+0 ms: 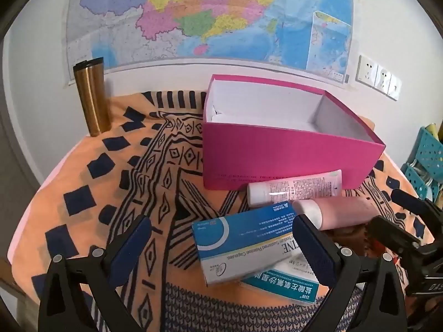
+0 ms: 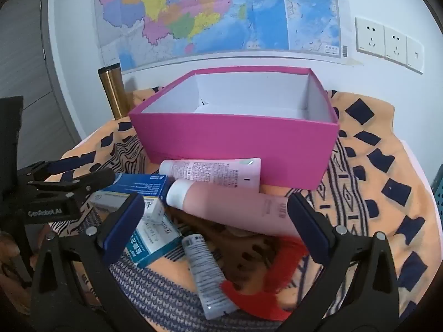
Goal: Organize rigid objects
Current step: 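Move the right gripper toward the blue-and-white medicine box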
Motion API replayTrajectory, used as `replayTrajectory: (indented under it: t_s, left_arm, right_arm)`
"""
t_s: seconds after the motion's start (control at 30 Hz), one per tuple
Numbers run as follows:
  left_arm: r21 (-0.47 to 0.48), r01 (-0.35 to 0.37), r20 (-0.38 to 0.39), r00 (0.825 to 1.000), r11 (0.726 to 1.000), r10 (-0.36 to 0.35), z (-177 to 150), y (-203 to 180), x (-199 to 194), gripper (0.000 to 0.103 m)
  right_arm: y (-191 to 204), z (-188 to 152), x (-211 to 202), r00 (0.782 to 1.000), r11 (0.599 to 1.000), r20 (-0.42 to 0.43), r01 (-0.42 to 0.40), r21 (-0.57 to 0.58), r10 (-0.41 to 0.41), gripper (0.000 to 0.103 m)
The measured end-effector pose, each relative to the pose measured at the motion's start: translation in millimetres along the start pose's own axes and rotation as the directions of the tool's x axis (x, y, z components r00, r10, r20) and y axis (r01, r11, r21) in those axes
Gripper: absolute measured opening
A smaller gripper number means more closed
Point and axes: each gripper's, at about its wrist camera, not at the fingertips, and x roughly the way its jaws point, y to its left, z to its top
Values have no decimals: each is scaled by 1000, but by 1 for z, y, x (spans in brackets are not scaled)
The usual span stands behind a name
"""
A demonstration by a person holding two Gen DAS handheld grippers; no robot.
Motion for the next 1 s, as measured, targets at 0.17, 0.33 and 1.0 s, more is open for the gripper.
replayTrajectory:
  t_s: [0.17, 0.33, 1.0]
  left_arm:
    - [-24, 5, -18, 1000, 1000, -6, -2, -3, 3, 103]
    - [-29, 7, -21, 1000, 1000, -8, -3, 1, 2, 103]
    - [-25, 14, -18, 1000, 1000, -14, -5, 5, 0, 103]
  right_arm:
    - [7, -3, 4, 999, 1000, 27, -21, 5, 20, 103]
    - [14, -1, 9, 998, 999, 31, -50, 10, 50, 103]
    - [25, 2, 16, 998, 998, -1, -67, 1, 67, 103]
